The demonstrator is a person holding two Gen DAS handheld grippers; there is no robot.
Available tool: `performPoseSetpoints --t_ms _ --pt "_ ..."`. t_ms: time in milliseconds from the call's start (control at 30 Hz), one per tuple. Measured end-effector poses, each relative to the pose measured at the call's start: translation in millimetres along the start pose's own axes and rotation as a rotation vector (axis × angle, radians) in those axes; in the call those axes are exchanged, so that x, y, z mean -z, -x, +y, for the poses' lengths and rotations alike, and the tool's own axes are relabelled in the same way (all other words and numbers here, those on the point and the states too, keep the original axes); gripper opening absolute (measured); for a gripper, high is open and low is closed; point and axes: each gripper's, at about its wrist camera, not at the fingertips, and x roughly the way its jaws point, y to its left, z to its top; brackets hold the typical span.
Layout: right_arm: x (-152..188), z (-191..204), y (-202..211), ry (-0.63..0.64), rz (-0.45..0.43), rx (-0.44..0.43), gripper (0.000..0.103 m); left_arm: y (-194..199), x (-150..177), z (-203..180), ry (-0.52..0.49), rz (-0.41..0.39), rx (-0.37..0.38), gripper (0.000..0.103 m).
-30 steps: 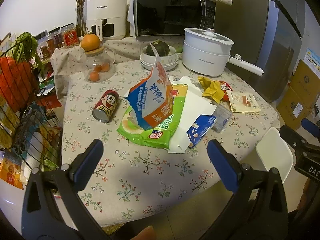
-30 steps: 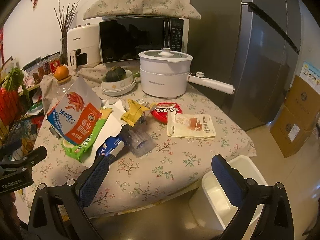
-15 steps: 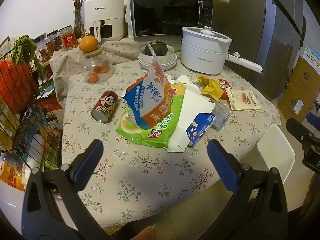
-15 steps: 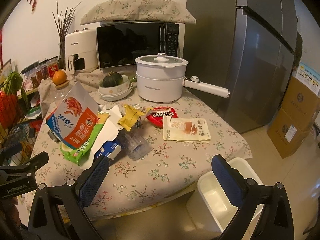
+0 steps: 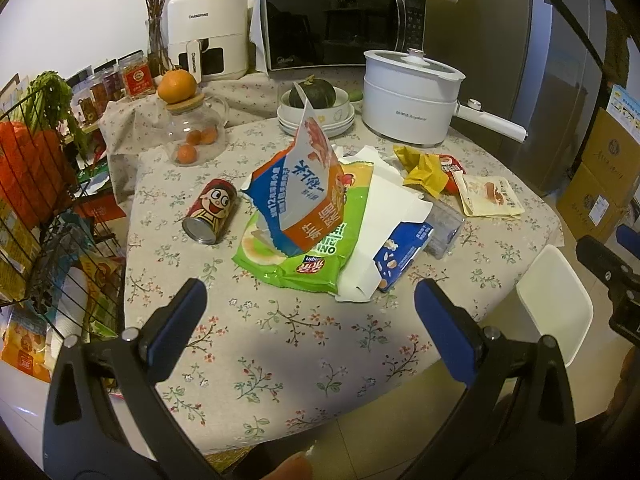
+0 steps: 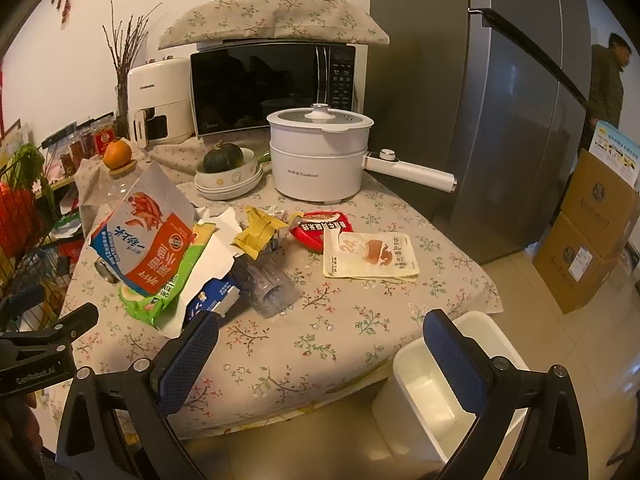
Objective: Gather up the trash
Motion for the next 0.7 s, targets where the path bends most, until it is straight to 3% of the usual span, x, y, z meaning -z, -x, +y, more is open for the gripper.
performPoseSetpoints --t_ms 700 --pt "1.5 3.5 -6.9 0.003 0.022 0.004 0.103 -5.6 1.5 3.2 0.009 0.024 0.001 0.103"
